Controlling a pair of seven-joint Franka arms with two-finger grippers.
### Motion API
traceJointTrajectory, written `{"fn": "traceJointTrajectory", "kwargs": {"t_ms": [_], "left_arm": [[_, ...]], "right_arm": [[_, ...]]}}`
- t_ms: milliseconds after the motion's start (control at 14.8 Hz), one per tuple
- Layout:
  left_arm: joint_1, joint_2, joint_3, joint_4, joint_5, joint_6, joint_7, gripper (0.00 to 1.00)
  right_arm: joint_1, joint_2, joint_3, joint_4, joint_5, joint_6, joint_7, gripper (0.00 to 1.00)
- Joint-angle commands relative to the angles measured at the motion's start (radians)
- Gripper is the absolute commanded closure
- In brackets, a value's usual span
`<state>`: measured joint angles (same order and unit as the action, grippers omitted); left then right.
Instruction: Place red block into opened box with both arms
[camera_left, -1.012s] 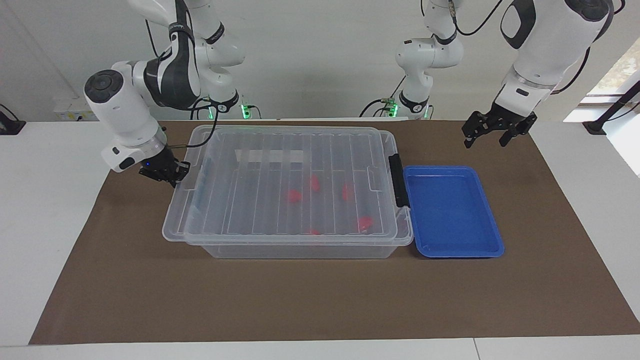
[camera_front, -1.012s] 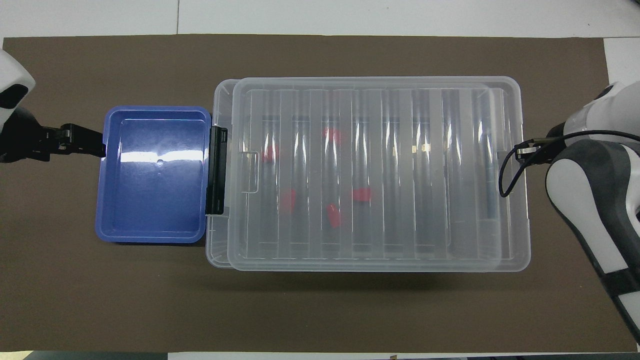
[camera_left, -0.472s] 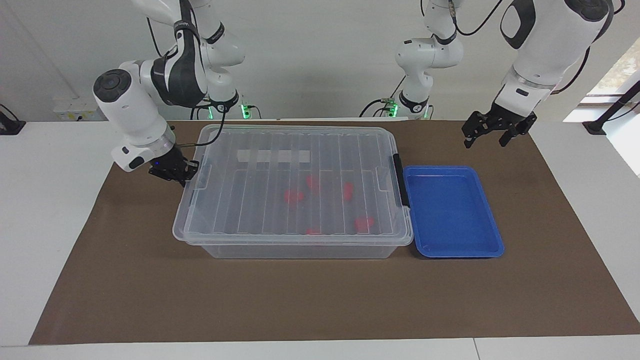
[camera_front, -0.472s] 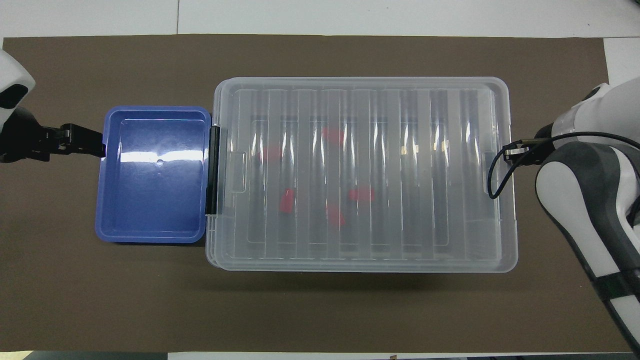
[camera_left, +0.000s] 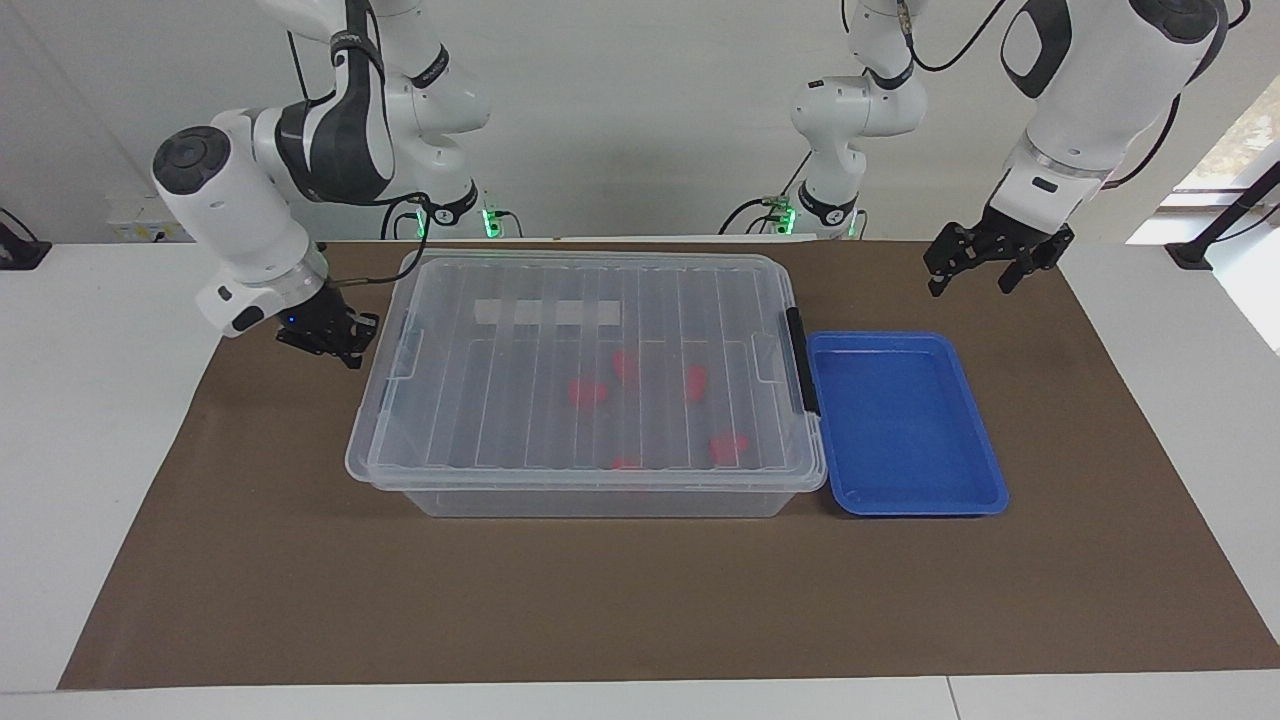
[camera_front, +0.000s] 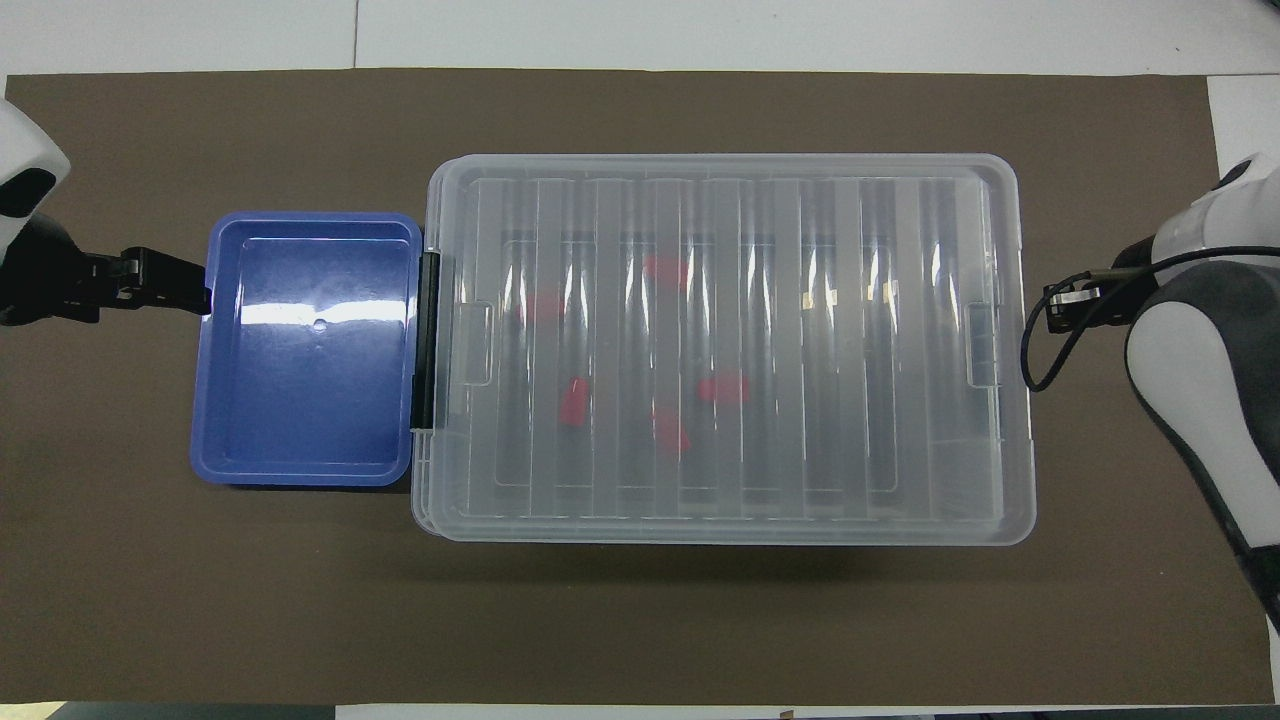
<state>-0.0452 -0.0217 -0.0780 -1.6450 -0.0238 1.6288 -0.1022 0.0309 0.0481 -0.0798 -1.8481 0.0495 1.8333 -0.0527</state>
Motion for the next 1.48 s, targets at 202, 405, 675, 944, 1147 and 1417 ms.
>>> {"fn": "traceJointTrajectory", "kwargs": {"t_ms": [202, 405, 675, 944, 1147, 1417], "left_arm": [[-0.008, -0.001, 0.01, 0.005, -0.004, -0.017, -0.001, 0.0], [-0.008, -0.001, 0.01, 0.005, -0.005, -0.017, -0.001, 0.0], [-0.008, -0.001, 0.01, 0.005, -0.004, -0.017, -0.001, 0.0], [-0.008, -0.001, 0.01, 0.005, -0.004, -0.018, -0.001, 0.0], [-0.008, -0.001, 0.01, 0.005, -0.004, -0.017, -0.001, 0.0], [-0.008, -0.001, 0.01, 0.005, -0.005, -0.017, -0.001, 0.0]], "right_arm": [[-0.025, -0.06, -0.001, 0.069, -0.014, -0.141, -0.021, 0.0], [-0.013, -0.048, 0.005, 0.16, -0.057, -0.245, -0.019, 0.0], [0.011, -0.02, 0.014, 0.222, -0.103, -0.263, -0.013, 0.0], [0.007, 0.021, 0.005, 0.287, -0.105, -0.29, -0.013, 0.0], [-0.003, -0.039, 0.011, 0.228, -0.105, -0.289, -0.018, 0.0], [-0.009, -0.057, 0.011, 0.205, -0.091, -0.248, -0.021, 0.0]]}}
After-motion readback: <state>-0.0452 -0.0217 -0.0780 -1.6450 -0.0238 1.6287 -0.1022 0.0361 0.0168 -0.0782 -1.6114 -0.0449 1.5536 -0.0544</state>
